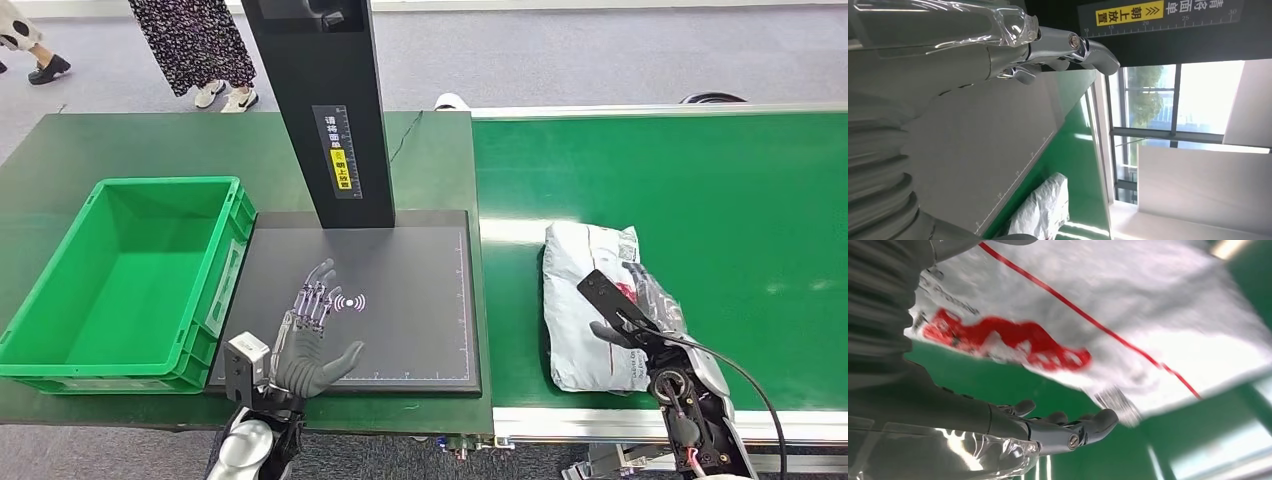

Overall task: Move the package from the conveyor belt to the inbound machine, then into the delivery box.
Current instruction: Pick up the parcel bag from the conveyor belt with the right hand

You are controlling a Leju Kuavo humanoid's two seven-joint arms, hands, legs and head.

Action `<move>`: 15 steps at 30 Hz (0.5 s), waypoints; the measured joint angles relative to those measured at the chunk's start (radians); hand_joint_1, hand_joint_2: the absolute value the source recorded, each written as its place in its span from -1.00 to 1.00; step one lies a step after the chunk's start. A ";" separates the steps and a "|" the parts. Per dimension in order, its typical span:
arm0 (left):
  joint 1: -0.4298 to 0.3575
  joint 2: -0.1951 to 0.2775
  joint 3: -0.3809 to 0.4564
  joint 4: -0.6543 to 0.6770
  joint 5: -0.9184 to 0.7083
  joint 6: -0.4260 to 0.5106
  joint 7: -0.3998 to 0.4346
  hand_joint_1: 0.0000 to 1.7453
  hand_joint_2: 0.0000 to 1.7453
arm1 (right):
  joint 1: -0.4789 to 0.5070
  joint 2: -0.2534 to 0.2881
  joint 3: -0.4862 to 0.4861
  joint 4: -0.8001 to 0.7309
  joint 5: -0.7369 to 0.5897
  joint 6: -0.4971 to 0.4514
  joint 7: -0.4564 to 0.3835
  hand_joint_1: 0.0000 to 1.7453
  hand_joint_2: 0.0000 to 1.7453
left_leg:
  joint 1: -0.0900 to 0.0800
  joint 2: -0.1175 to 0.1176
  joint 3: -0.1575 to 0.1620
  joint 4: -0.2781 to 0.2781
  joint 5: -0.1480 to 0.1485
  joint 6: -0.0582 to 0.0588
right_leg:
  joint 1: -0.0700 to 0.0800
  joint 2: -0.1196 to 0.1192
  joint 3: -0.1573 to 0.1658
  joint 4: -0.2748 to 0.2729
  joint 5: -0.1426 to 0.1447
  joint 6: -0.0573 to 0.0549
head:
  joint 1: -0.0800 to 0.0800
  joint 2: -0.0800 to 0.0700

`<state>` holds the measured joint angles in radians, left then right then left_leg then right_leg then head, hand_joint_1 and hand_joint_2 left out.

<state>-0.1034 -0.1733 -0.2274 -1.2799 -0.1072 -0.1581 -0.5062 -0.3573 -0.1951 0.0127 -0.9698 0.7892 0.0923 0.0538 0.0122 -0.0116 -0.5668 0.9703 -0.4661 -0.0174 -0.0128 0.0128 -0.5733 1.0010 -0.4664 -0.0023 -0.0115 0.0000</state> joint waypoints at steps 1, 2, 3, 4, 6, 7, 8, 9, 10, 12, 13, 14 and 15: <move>0.000 0.001 -0.003 0.000 0.000 0.001 0.000 -1.00 1.00 | -0.001 -0.003 0.001 0.014 0.003 0.024 0.010 -1.00 1.00 | 0.000 0.000 0.000 0.000 0.000 0.000 | 0.000 0.000 0.000 0.000 0.000 0.000 | 0.000 0.000; 0.000 0.002 -0.006 0.000 0.000 0.001 0.000 -1.00 1.00 | -0.002 -0.006 0.003 0.030 0.008 0.045 0.018 -1.00 1.00 | 0.000 0.000 0.000 0.000 0.000 0.000 | 0.000 0.000 0.000 0.000 0.000 0.000 | 0.000 0.000; -0.001 0.002 -0.009 0.001 0.000 0.002 0.000 -1.00 1.00 | -0.003 -0.010 0.006 0.046 0.014 0.066 0.024 -1.00 1.00 | 0.000 0.000 0.000 0.000 0.000 0.000 | 0.000 0.000 0.000 0.000 0.000 0.000 | 0.000 0.000; -0.002 0.002 -0.011 0.003 0.001 0.002 0.001 -1.00 1.00 | -0.005 -0.014 0.010 0.065 0.020 0.085 0.027 -1.00 1.00 | 0.000 0.000 0.000 0.000 0.000 0.000 | 0.000 0.000 0.000 0.000 0.000 0.000 | 0.000 0.000; -0.004 0.003 -0.016 0.006 0.003 0.004 0.001 -1.00 1.00 | -0.010 -0.023 0.021 0.102 0.027 0.121 0.028 -1.00 1.00 | 0.000 0.000 0.000 0.000 0.000 0.000 | 0.000 0.000 0.000 0.000 0.000 0.000 | 0.000 0.000; -0.005 0.003 -0.018 0.008 0.006 0.006 0.002 -1.00 1.00 | -0.014 -0.027 0.028 0.119 0.028 0.137 0.026 -1.00 1.00 | 0.000 0.000 0.000 0.000 0.000 0.000 | 0.000 0.000 0.000 0.000 0.000 0.000 | 0.000 0.000; -0.006 0.003 -0.021 0.009 0.008 0.008 0.003 -1.00 1.00 | -0.019 -0.032 0.033 0.134 0.028 0.151 0.022 -1.00 1.00 | 0.000 0.000 0.000 0.000 0.000 0.000 | 0.000 0.000 0.000 0.000 0.000 0.000 | 0.000 0.000; -0.007 0.003 -0.023 0.011 0.011 0.010 0.005 -1.00 1.00 | -0.025 -0.036 0.039 0.148 0.028 0.165 0.019 -1.00 1.00 | 0.000 0.000 0.001 0.000 0.000 0.000 | 0.000 0.000 0.001 0.000 0.000 0.000 | 0.000 0.000; -0.009 0.003 -0.026 0.013 0.014 0.011 0.007 -1.00 1.00 | -0.030 -0.041 0.045 0.161 0.027 0.179 0.016 -1.00 1.00 | 0.000 0.000 0.001 0.000 0.000 0.000 | 0.000 0.000 0.001 0.000 0.000 0.000 | 0.000 0.000; -0.013 0.003 -0.032 0.015 0.018 0.013 0.012 -1.00 1.00 | -0.038 -0.050 0.058 0.177 0.025 0.206 0.010 -1.00 1.00 | 0.000 0.000 0.002 0.000 0.000 0.000 | 0.000 0.000 0.002 0.000 0.000 0.000 | 0.000 0.000; -0.014 0.003 -0.035 0.017 0.020 0.014 0.015 -1.00 1.00 | -0.040 -0.054 0.064 0.182 0.024 0.218 0.007 -0.96 1.00 | 0.000 0.000 0.002 0.000 0.000 0.000 | 0.000 0.000 0.002 0.000 0.000 0.000 | 0.000 0.000; -0.016 0.003 -0.037 0.018 0.021 0.014 0.017 -1.00 1.00 | -0.042 -0.057 0.070 0.186 0.024 0.226 0.005 -0.48 1.00 | 0.000 0.000 0.003 0.000 0.000 0.000 | 0.000 0.000 0.003 0.000 0.000 0.000 | 0.000 0.000; -0.018 0.003 -0.039 0.019 0.022 0.015 0.018 -1.00 1.00 | -0.043 -0.060 0.075 0.189 0.024 0.231 0.003 0.02 1.00 | 0.000 0.000 0.004 0.000 0.000 0.000 | 0.000 0.000 0.003 0.000 0.000 0.000 | 0.000 0.000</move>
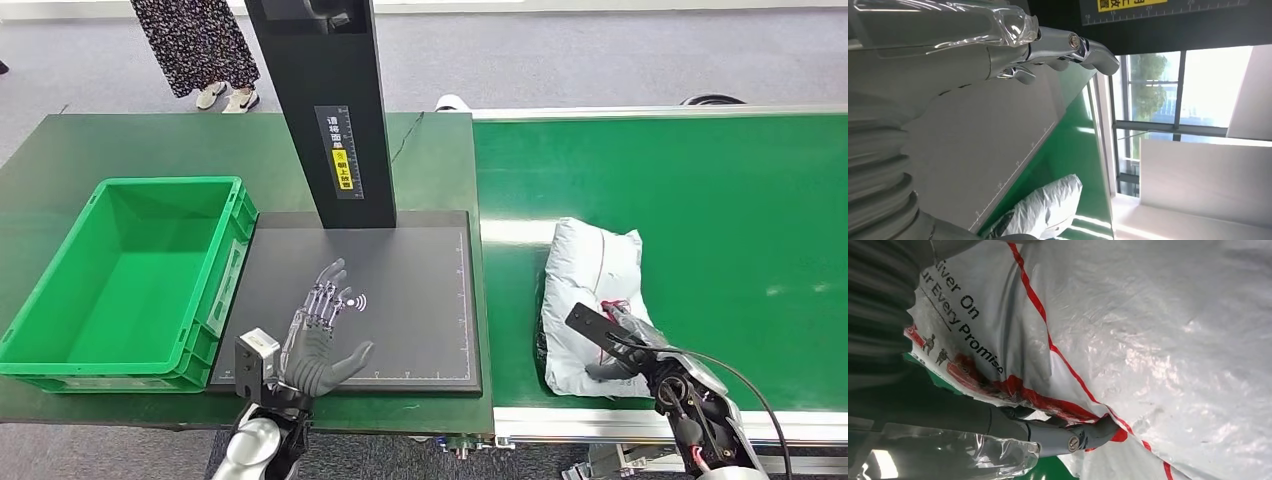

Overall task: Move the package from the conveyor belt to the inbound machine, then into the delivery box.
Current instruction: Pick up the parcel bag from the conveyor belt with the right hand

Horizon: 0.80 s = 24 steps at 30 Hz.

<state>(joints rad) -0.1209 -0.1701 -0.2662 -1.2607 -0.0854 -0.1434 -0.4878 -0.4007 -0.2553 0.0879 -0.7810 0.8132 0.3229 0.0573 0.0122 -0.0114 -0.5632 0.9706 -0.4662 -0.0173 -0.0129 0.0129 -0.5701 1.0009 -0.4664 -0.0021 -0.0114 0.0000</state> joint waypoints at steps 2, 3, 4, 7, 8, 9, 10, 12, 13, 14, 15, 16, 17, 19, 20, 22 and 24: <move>-0.002 0.000 -0.001 0.001 0.001 0.001 0.000 -1.00 1.00 | -0.002 -0.004 0.010 0.004 0.001 0.003 -0.001 0.98 1.00 | 0.000 0.000 0.001 0.000 0.000 0.000 | 0.000 0.000 0.001 0.000 0.000 0.000 | 0.000 0.000; -0.002 0.000 -0.001 0.001 0.002 0.002 0.000 -1.00 1.00 | -0.002 -0.006 0.014 0.005 0.002 0.002 -0.001 1.00 1.00 | 0.000 0.000 0.002 0.000 0.000 0.000 | 0.000 0.000 0.002 0.000 0.000 0.000 | 0.000 0.000; -0.002 0.000 -0.001 0.001 0.003 0.003 0.001 -1.00 1.00 | -0.004 -0.007 0.018 0.006 0.004 0.000 0.000 1.00 1.00 | 0.000 0.000 0.002 0.000 0.000 0.000 | 0.000 0.000 0.003 0.000 0.000 0.000 | 0.000 0.000; -0.002 0.002 -0.001 0.001 0.008 0.004 0.002 -1.00 1.00 | -0.014 -0.011 0.029 0.007 0.009 -0.008 0.001 1.00 1.00 | 0.000 0.000 0.005 0.000 -0.001 0.001 | 0.000 0.000 0.005 0.000 0.000 0.000 | 0.000 0.000; -0.002 0.002 -0.001 0.000 0.010 0.004 0.002 -1.00 1.00 | -0.017 -0.013 0.033 0.008 0.010 -0.010 0.001 1.00 1.00 | 0.000 0.000 0.006 0.000 -0.001 0.001 | 0.000 0.000 0.006 0.000 0.000 0.000 | 0.000 0.000; -0.001 0.003 -0.001 0.000 0.011 0.005 0.002 -1.00 1.00 | -0.020 -0.013 0.036 0.008 0.011 -0.013 0.001 1.00 1.00 | 0.000 0.000 0.006 0.000 -0.001 0.001 | 0.000 0.000 0.007 0.000 0.000 0.000 | 0.000 0.000; -0.001 0.004 -0.001 -0.001 0.011 0.005 0.002 -1.00 1.00 | -0.023 -0.014 0.039 0.008 0.011 -0.016 0.001 1.00 1.00 | 0.000 0.000 0.007 0.000 -0.001 0.001 | 0.000 0.000 0.007 0.000 0.000 0.000 | 0.000 0.000; 0.002 0.006 -0.001 -0.003 0.011 0.007 0.004 -1.00 1.00 | -0.027 -0.014 0.044 0.009 0.010 -0.023 0.001 1.00 1.00 | 0.000 0.000 0.007 0.000 -0.001 0.001 | 0.000 0.000 0.008 0.000 0.000 0.000 | 0.000 0.000; 0.004 0.007 0.000 -0.005 0.011 0.008 0.005 -1.00 1.00 | -0.028 -0.014 0.046 0.009 0.010 -0.027 0.001 1.00 1.00 | 0.000 0.000 0.007 0.000 -0.001 0.001 | 0.000 0.000 0.008 0.000 0.000 0.000 | 0.000 0.000; 0.006 0.008 0.000 -0.008 0.010 0.009 0.006 -1.00 1.00 | -0.030 -0.014 0.048 0.009 0.009 -0.031 0.000 1.00 1.00 | 0.000 0.000 0.007 0.000 -0.001 0.001 | 0.000 0.000 0.008 0.000 0.000 0.000 | 0.000 0.000; 0.007 0.008 0.000 -0.010 0.009 0.011 0.007 -1.00 1.00 | -0.031 -0.014 0.050 0.009 0.009 -0.035 0.000 1.00 1.00 | 0.000 0.000 0.007 0.000 -0.001 0.001 | 0.000 0.000 0.008 0.000 0.000 0.000 | 0.000 0.000; 0.009 0.009 0.000 -0.013 0.008 0.013 0.008 -1.00 1.00 | -0.031 -0.014 0.052 0.009 0.008 -0.039 0.000 1.00 1.00 | 0.000 0.000 0.007 0.000 -0.001 0.001 | 0.000 0.000 0.008 0.000 0.000 0.000 | 0.000 0.000; 0.012 0.009 0.000 -0.016 0.007 0.015 0.009 -1.00 1.00 | -0.032 -0.014 0.054 0.009 0.007 -0.042 -0.002 1.00 1.00 | 0.000 0.000 0.007 0.000 -0.001 0.001 | 0.000 0.000 0.008 0.000 0.000 0.000 | 0.000 0.000; 0.016 0.010 0.000 -0.021 0.005 0.018 0.010 -1.00 1.00 | -0.032 -0.014 0.058 0.009 0.003 -0.050 -0.005 1.00 1.00 | 0.000 0.000 0.007 0.000 -0.001 0.001 | 0.000 0.000 0.008 0.000 0.000 0.000 | 0.000 0.000; 0.018 0.010 0.000 -0.023 0.004 0.018 0.011 -1.00 1.00 | -0.032 -0.014 0.060 0.009 0.001 -0.052 -0.007 1.00 1.00 | 0.000 0.000 0.007 0.000 -0.001 0.001 | 0.000 0.000 0.008 0.000 0.000 0.001 | 0.000 0.000; 0.019 0.011 0.000 -0.026 0.003 0.018 0.014 -1.00 1.00 | -0.032 -0.013 0.062 0.009 -0.001 -0.055 -0.008 1.00 1.00 | 0.000 0.000 0.006 0.000 -0.001 0.001 | 0.000 -0.001 0.008 0.000 -0.001 0.001 | 0.000 0.000; 0.020 0.012 0.000 -0.027 0.003 0.018 0.015 -1.00 1.00 | -0.032 -0.013 0.063 0.009 -0.002 -0.055 -0.010 1.00 1.00 | 0.000 -0.001 0.006 0.000 -0.001 0.001 | 0.000 -0.001 0.008 0.000 -0.001 0.001 | 0.000 0.000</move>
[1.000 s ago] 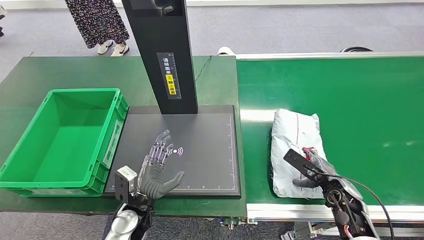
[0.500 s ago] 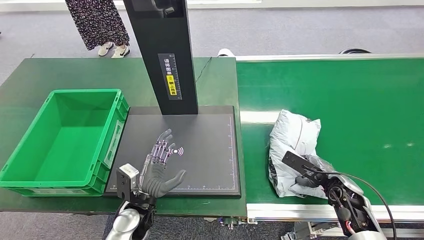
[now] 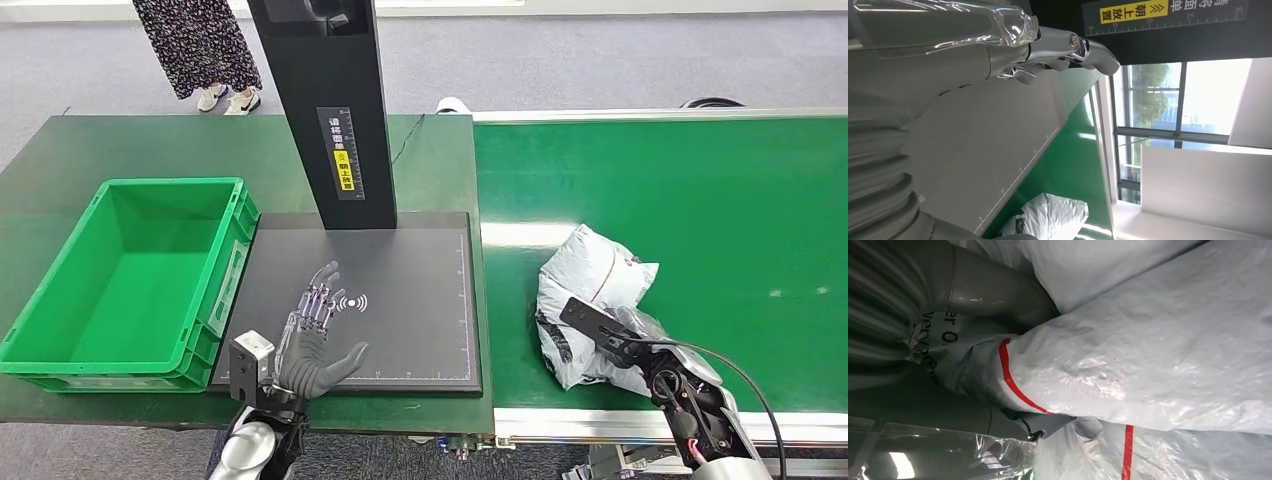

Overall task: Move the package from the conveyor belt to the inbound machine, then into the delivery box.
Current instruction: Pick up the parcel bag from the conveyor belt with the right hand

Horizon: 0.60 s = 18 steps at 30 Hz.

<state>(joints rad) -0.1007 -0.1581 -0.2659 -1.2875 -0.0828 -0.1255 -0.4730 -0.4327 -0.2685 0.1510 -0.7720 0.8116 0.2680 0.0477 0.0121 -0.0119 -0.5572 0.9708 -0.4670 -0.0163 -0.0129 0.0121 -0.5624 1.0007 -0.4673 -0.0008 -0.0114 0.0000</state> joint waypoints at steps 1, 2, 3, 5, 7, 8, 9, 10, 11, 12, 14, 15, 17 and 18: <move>0.001 0.000 0.000 -0.001 0.000 0.000 0.000 -1.00 1.00 | 0.000 0.000 0.001 0.000 -0.001 0.000 -0.001 1.00 1.00 | 0.000 0.000 0.000 0.000 0.000 0.000 | 0.000 0.000 0.000 0.000 0.000 0.000 | 0.000 0.000; 0.001 0.001 0.000 -0.002 0.000 0.000 0.000 -1.00 1.00 | 0.000 0.000 0.002 0.000 -0.001 0.000 -0.002 1.00 1.00 | 0.000 0.000 0.000 0.000 0.000 0.000 | 0.000 0.000 0.000 0.000 0.000 0.000 | 0.000 0.000; 0.001 0.001 0.000 -0.003 0.000 0.000 0.000 -1.00 1.00 | 0.000 0.001 0.003 0.000 -0.001 0.000 -0.003 1.00 1.00 | 0.000 0.000 0.000 0.000 0.000 0.000 | 0.000 0.000 0.000 0.000 0.000 0.000 | 0.000 0.000; 0.002 0.002 0.000 -0.005 0.000 0.000 0.000 -1.00 1.00 | 0.000 0.001 0.004 0.000 -0.001 0.000 -0.004 1.00 1.00 | 0.000 0.000 0.000 0.000 0.000 0.000 | 0.000 -0.001 0.000 0.000 0.000 0.000 | 0.000 0.000; 0.002 0.002 0.000 -0.006 0.000 0.000 0.000 -1.00 1.00 | 0.000 0.001 0.006 0.000 -0.003 -0.001 -0.007 1.00 1.00 | 0.000 -0.001 0.000 0.000 0.000 0.000 | 0.000 -0.001 0.000 0.000 0.000 0.000 | 0.000 0.000; 0.003 0.002 0.000 -0.006 0.000 0.000 0.000 -1.00 1.00 | 0.000 0.001 0.007 0.000 -0.004 -0.004 -0.009 1.00 1.00 | 0.000 -0.001 0.000 0.000 0.000 0.000 | 0.000 -0.001 0.000 0.000 0.000 0.000 | 0.000 0.000; 0.004 0.002 0.000 -0.007 0.000 0.001 0.000 -1.00 1.00 | 0.001 0.001 0.008 0.000 -0.005 -0.010 -0.011 1.00 1.00 | 0.000 -0.001 0.000 0.000 0.000 0.000 | 0.000 -0.001 0.000 0.000 0.000 0.000 | 0.000 0.000; 0.007 0.003 0.000 -0.008 -0.001 0.003 0.000 -1.00 1.00 | 0.001 0.002 0.010 0.000 -0.006 -0.021 -0.014 1.00 1.00 | 0.000 -0.001 -0.001 0.000 0.000 0.000 | 0.000 -0.001 0.000 0.000 0.000 0.000 | 0.000 0.000; 0.011 0.004 0.000 -0.011 -0.003 0.007 -0.002 -1.00 1.00 | 0.002 0.002 0.011 -0.002 -0.006 -0.036 -0.017 1.00 1.00 | 0.000 -0.001 -0.001 0.000 0.000 0.000 | 0.000 -0.001 0.000 0.000 0.000 0.000 | 0.000 0.000; 0.017 0.005 0.001 -0.015 -0.006 0.012 -0.003 -1.00 1.00 | 0.004 0.003 0.012 -0.004 -0.005 -0.054 -0.019 1.00 1.00 | 0.000 -0.001 -0.001 0.000 0.000 0.000 | 0.000 -0.001 0.000 0.000 0.000 0.000 | 0.000 0.000; 0.032 0.009 0.002 -0.027 -0.011 0.022 -0.010 -1.00 1.00 | 0.010 0.008 0.013 -0.015 -0.006 -0.110 -0.025 1.00 1.00 | 0.000 -0.001 -0.002 0.000 0.000 0.000 | 0.000 -0.001 -0.001 0.000 0.000 0.000 | 0.000 0.000; 0.042 0.011 0.003 -0.035 -0.013 0.027 -0.013 -1.00 1.00 | 0.014 0.012 0.012 -0.026 -0.007 -0.145 -0.027 1.00 1.00 | 0.000 -0.001 -0.003 0.000 0.000 0.000 | 0.000 -0.001 -0.002 0.000 0.000 0.000 | 0.000 0.000; 0.062 0.013 0.008 -0.056 -0.025 0.044 -0.019 -1.00 1.00 | 0.022 0.022 0.006 -0.058 -0.009 -0.220 -0.031 1.00 1.00 | 0.000 -0.001 -0.004 0.000 0.000 0.000 | 0.000 -0.001 -0.004 0.000 0.000 0.000 | 0.000 0.000; 0.072 0.014 0.010 -0.066 -0.034 0.057 -0.021 -1.00 1.00 | 0.027 0.028 0.000 -0.081 -0.009 -0.255 -0.033 1.00 1.00 | 0.000 -0.001 -0.005 0.000 0.000 0.000 | 0.000 -0.001 -0.004 0.000 0.000 0.000 | 0.000 0.000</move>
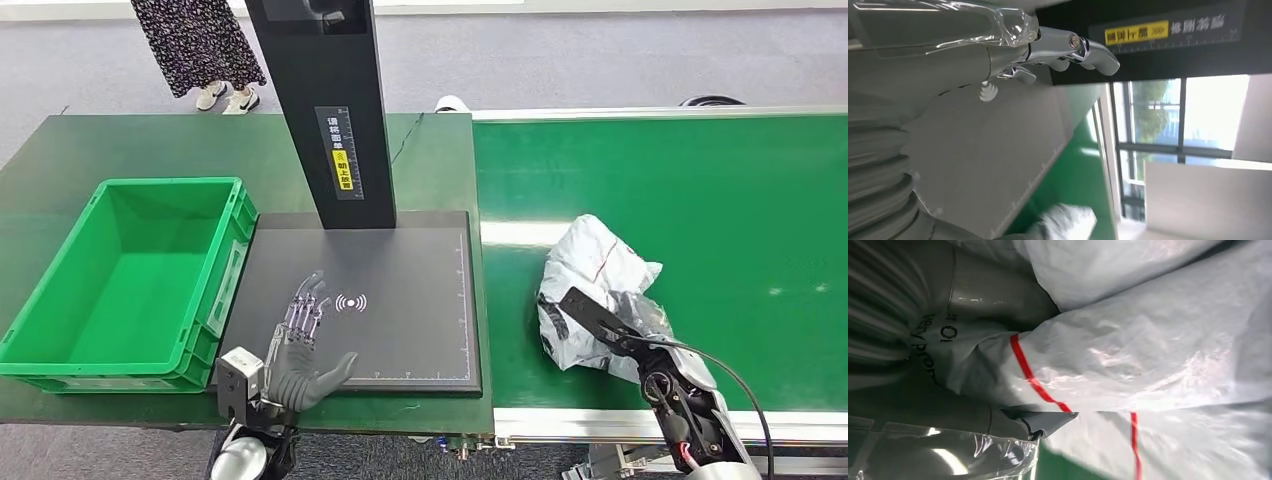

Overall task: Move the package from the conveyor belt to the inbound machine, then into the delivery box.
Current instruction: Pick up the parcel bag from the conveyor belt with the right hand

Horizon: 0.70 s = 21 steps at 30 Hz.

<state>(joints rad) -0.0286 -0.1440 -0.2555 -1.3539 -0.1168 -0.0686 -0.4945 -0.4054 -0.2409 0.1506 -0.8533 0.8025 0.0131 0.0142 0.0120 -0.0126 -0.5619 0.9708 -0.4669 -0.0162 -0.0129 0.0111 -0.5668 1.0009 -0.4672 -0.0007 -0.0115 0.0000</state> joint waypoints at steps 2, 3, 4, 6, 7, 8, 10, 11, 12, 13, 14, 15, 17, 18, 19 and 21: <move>0.014 0.000 0.006 -0.019 -0.018 0.027 -0.007 -1.00 1.00 | 0.014 0.013 -0.014 -0.058 0.002 -0.062 -0.010 1.00 1.00 | 0.000 0.000 -0.001 0.000 0.000 0.000 | 0.000 0.000 -0.001 0.000 0.000 0.000 | 0.000 0.000; 0.019 0.000 0.009 -0.027 -0.024 0.038 -0.010 -1.00 1.00 | 0.022 0.020 -0.021 -0.093 0.003 -0.091 -0.019 1.00 1.00 | 0.000 0.000 -0.002 0.000 0.000 0.000 | 0.000 0.000 -0.002 0.000 0.000 0.000 | 0.000 0.000; 0.021 0.000 0.012 -0.033 -0.028 0.046 -0.011 -1.00 1.00 | 0.031 0.027 -0.028 -0.129 0.006 -0.121 -0.032 1.00 1.00 | 0.000 0.000 -0.002 0.000 0.000 0.000 | 0.000 0.000 -0.002 0.000 0.000 0.000 | 0.000 0.000; 0.023 -0.001 0.015 -0.041 -0.031 0.055 -0.013 -1.00 1.00 | 0.050 0.042 -0.039 -0.202 0.013 -0.183 -0.063 1.00 1.00 | 0.000 0.000 -0.003 0.000 0.000 0.000 | 0.000 0.000 -0.003 0.000 0.000 0.000 | 0.000 0.000; 0.023 -0.002 0.016 -0.043 -0.031 0.057 -0.013 -1.00 1.00 | 0.058 0.050 -0.044 -0.235 0.017 -0.209 -0.077 1.00 1.00 | 0.000 0.000 -0.003 0.000 0.000 0.000 | 0.000 0.000 -0.004 0.000 0.000 0.000 | 0.000 0.000; 0.023 -0.002 0.017 -0.044 -0.031 0.057 -0.013 -1.00 1.00 | 0.063 0.056 -0.048 -0.264 0.019 -0.227 -0.086 1.00 1.00 | 0.000 0.000 -0.003 0.000 0.000 0.000 | 0.000 0.000 -0.004 0.000 0.000 0.000 | 0.000 0.000; 0.023 -0.002 0.018 -0.046 -0.031 0.057 -0.013 -1.00 1.00 | 0.071 0.065 -0.054 -0.308 0.020 -0.242 -0.093 1.00 1.00 | 0.000 0.000 -0.003 0.000 0.000 0.000 | 0.000 0.000 -0.004 0.000 0.000 0.000 | 0.000 0.000; 0.023 -0.002 0.019 -0.047 -0.031 0.057 -0.013 -1.00 1.00 | 0.075 0.068 -0.057 -0.324 0.021 -0.244 -0.095 1.00 1.00 | 0.000 0.000 -0.004 0.000 0.000 0.000 | 0.000 0.000 -0.004 0.000 0.000 0.000 | 0.000 0.000; 0.023 -0.002 0.019 -0.048 -0.031 0.058 -0.013 -1.00 1.00 | 0.078 0.070 -0.059 -0.337 0.021 -0.244 -0.096 1.00 1.00 | 0.000 0.000 -0.004 0.000 0.000 0.000 | 0.000 0.000 -0.004 0.000 0.000 0.000 | 0.000 0.000; 0.023 -0.002 0.020 -0.048 -0.031 0.058 -0.013 -1.00 1.00 | 0.082 0.073 -0.061 -0.348 0.021 -0.245 -0.097 1.00 1.00 | 0.000 0.000 -0.004 0.000 0.000 0.000 | 0.000 0.000 -0.004 0.000 0.000 0.000 | 0.000 0.000; 0.023 -0.002 0.020 -0.048 -0.031 0.058 -0.013 -1.00 1.00 | 0.086 0.075 -0.062 -0.357 0.021 -0.245 -0.097 1.00 1.00 | 0.000 0.000 -0.004 0.000 0.000 0.000 | 0.000 0.000 -0.004 0.000 0.000 0.000 | 0.000 0.000; 0.023 -0.002 0.020 -0.048 -0.031 0.058 -0.013 -1.00 1.00 | 0.089 0.077 -0.064 -0.364 0.021 -0.245 -0.098 1.00 1.00 | 0.000 0.000 -0.004 0.000 0.000 0.000 | 0.000 0.000 -0.004 0.000 0.000 0.000 | 0.000 0.000; 0.023 -0.002 0.020 -0.048 -0.031 0.058 -0.013 -1.00 1.00 | 0.093 0.080 -0.066 -0.374 0.021 -0.245 -0.098 1.00 1.00 | 0.000 0.000 -0.004 0.000 0.000 0.000 | 0.000 0.000 -0.004 0.000 0.000 0.000 | 0.000 0.000; 0.023 -0.002 0.020 -0.048 -0.031 0.058 -0.013 -1.00 1.00 | 0.095 0.081 -0.068 -0.377 0.021 -0.245 -0.099 1.00 1.00 | 0.000 0.000 -0.004 0.000 0.000 0.000 | 0.000 0.000 -0.004 0.000 0.000 0.000 | 0.000 0.000; 0.023 -0.002 0.020 -0.048 -0.031 0.058 -0.013 -1.00 1.00 | 0.096 0.081 -0.069 -0.380 0.021 -0.246 -0.100 1.00 1.00 | 0.000 0.000 -0.004 0.000 0.000 0.000 | 0.000 0.000 -0.004 0.000 0.000 0.000 | 0.000 0.000; 0.023 -0.002 0.020 -0.048 -0.031 0.058 -0.015 -1.00 1.00 | 0.098 0.083 -0.071 -0.384 0.022 -0.254 -0.106 1.00 1.00 | 0.000 0.000 -0.004 0.000 0.000 0.000 | 0.000 0.000 -0.005 0.000 0.000 0.000 | 0.000 0.000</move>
<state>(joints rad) -0.0059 -0.1465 -0.2356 -1.4023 -0.1479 -0.0108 -0.5091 -0.3079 -0.1583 0.0792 -1.2376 0.8245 -0.2407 -0.0915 0.0120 -0.0125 -0.5657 0.9710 -0.4668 -0.0162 -0.0129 0.0112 -0.5715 1.0010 -0.4672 -0.0007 -0.0115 0.0000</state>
